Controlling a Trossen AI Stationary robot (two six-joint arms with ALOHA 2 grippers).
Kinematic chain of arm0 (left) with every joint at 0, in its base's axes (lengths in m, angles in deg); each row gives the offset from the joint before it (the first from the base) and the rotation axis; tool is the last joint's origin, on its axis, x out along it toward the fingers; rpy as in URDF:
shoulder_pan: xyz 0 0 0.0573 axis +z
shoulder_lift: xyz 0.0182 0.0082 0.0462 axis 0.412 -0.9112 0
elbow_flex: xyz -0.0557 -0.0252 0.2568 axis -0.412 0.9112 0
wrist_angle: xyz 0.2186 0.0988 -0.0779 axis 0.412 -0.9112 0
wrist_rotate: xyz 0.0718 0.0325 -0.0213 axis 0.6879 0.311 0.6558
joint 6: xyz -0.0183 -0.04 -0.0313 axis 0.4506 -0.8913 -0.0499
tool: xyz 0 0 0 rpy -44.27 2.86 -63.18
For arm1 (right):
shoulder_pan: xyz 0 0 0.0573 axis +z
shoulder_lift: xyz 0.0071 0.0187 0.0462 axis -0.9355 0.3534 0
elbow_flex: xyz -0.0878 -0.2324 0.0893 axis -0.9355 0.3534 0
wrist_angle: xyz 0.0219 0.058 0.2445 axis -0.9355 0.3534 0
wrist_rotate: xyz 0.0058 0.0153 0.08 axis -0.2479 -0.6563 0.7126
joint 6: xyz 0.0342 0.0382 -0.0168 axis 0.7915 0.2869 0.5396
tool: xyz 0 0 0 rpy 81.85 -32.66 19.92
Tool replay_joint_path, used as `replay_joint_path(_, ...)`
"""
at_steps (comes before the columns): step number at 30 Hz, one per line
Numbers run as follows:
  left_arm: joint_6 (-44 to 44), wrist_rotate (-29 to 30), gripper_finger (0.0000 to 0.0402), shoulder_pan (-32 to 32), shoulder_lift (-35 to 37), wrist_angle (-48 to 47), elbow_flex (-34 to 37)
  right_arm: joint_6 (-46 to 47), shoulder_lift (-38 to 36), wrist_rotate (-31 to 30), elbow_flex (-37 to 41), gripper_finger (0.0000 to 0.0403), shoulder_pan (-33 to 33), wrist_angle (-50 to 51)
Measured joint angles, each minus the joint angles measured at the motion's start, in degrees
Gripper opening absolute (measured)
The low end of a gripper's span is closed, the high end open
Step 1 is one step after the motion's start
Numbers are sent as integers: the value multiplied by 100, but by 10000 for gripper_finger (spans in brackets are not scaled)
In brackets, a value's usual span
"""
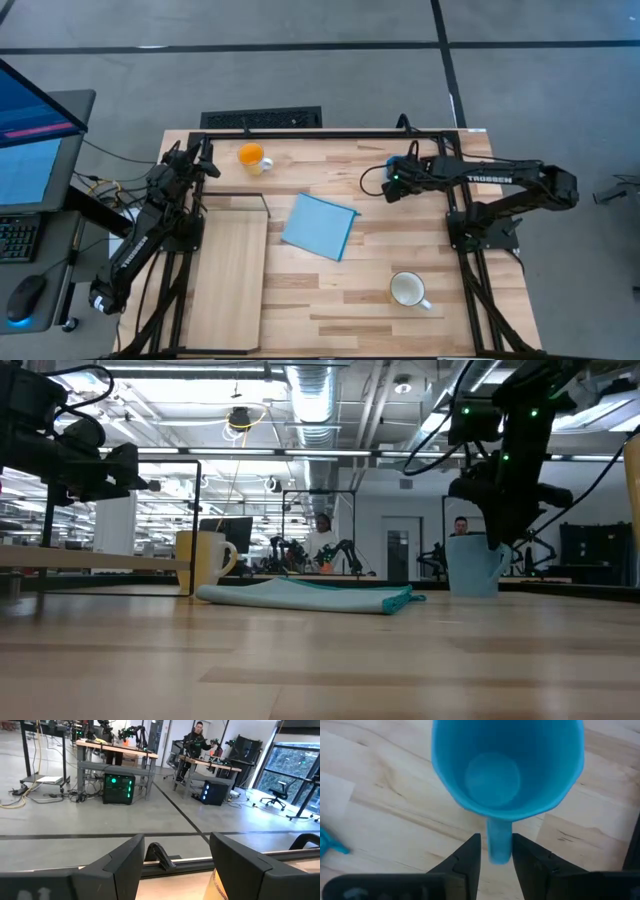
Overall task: Stack small to large cups/mugs on shelf
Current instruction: Put the blue mug on the shelf
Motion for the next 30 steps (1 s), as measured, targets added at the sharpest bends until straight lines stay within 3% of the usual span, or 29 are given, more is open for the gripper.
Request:
replay_joint_path(12,118,9,217,0,0,-2,0,-156,480,71,0,112,-148,-151)
replay_joint_path(19,243,9,217,0,0,-2,0,-155,481,71,0,87,-138,-186)
replay_joint_path(30,243,9,217,0,0,-2,2,-163,481,64,0,82,-139,-193)
